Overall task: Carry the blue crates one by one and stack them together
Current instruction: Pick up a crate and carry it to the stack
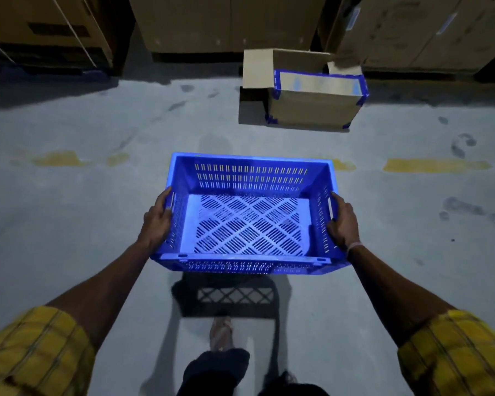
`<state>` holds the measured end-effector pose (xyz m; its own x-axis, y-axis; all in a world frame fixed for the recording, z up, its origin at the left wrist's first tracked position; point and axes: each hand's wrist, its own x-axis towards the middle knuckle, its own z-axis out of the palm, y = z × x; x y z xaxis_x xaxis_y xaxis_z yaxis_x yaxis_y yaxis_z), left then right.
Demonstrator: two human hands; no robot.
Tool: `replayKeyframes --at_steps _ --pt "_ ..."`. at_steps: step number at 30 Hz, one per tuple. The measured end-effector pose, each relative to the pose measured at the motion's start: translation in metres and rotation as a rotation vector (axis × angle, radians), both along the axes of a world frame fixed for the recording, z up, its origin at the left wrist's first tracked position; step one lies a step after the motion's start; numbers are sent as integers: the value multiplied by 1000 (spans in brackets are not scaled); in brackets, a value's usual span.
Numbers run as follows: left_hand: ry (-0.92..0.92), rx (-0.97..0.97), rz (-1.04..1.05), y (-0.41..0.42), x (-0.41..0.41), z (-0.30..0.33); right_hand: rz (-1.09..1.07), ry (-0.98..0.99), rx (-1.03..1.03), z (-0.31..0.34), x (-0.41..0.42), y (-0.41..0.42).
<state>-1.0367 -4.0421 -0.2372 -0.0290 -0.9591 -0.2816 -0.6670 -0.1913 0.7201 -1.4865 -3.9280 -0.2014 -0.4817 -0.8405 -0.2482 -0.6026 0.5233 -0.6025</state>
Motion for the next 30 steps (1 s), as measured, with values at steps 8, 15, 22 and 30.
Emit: replayKeyframes --at_steps 8,15,22,30 --pt "137 12 22 -46 -21 -81 -5 -20 -31 -89 -28 -46" --pt "70 -21 18 -50 -32 -98 26 47 7 -107 -36 -60" --pt "100 42 56 -39 -36 -95 107 88 60 -107 -40 -51" --pt "115 2 66 -35 -40 -93 128 141 55 -123 -36 -22"
